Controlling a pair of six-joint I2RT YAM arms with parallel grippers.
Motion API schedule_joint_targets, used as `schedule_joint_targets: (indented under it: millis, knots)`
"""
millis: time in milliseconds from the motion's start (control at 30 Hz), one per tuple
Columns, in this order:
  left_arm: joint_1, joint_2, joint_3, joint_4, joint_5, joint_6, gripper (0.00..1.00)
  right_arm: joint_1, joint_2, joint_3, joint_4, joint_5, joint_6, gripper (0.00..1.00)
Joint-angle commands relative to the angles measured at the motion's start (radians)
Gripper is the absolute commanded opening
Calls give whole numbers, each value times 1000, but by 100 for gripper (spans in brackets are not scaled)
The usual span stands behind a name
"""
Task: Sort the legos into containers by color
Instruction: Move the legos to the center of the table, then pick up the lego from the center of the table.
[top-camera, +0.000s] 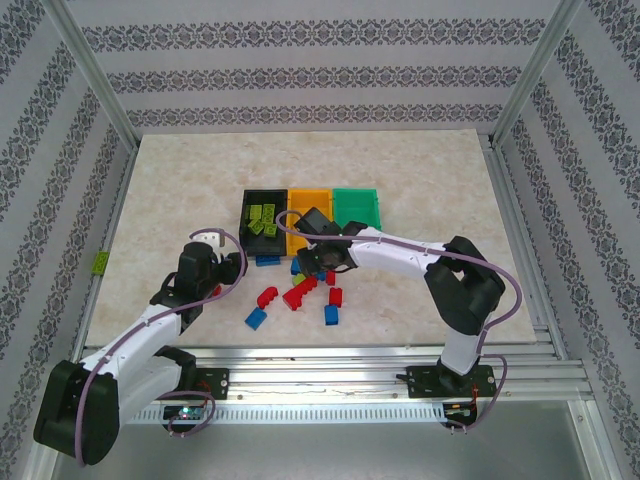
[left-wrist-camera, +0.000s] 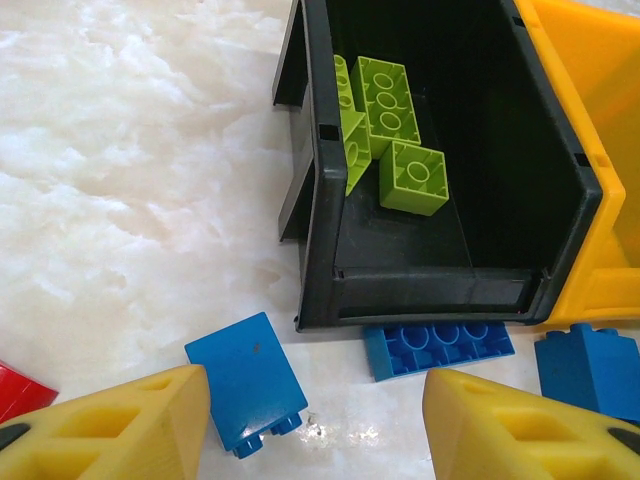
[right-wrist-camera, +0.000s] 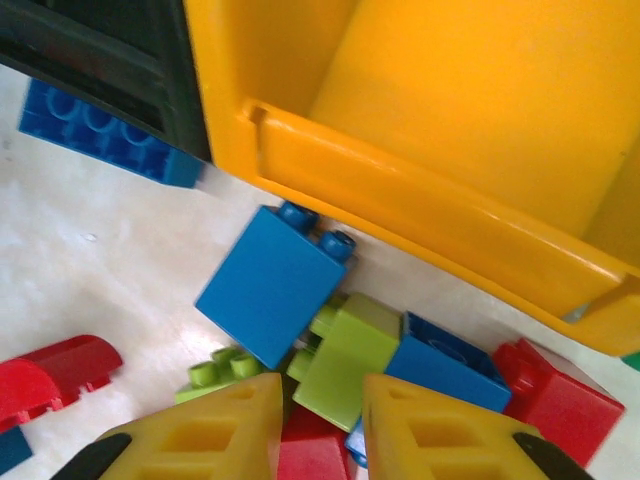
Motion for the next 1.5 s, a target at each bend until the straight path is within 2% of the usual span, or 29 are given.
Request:
schedule_joint_targets:
  millis: [0,233,700,1000,1467]
  knots:
    - [17,1,-5,35,10,-9,58,7,34,16,24,-21,24,28]
    - [16,-15,-9,28,4,-10,58,-26,11,-88,51,-31,40,28]
    - [17,-11,-8,33,10,-12,58,-106,-175,-279,-20,19,15,30]
    - [17,3,-5,36,11,-11,58,-22,-128,-101,-66,48,-8,41]
    - [17,-16,-9,29,8,-9,58,-4,23,5,-32,35,23,49]
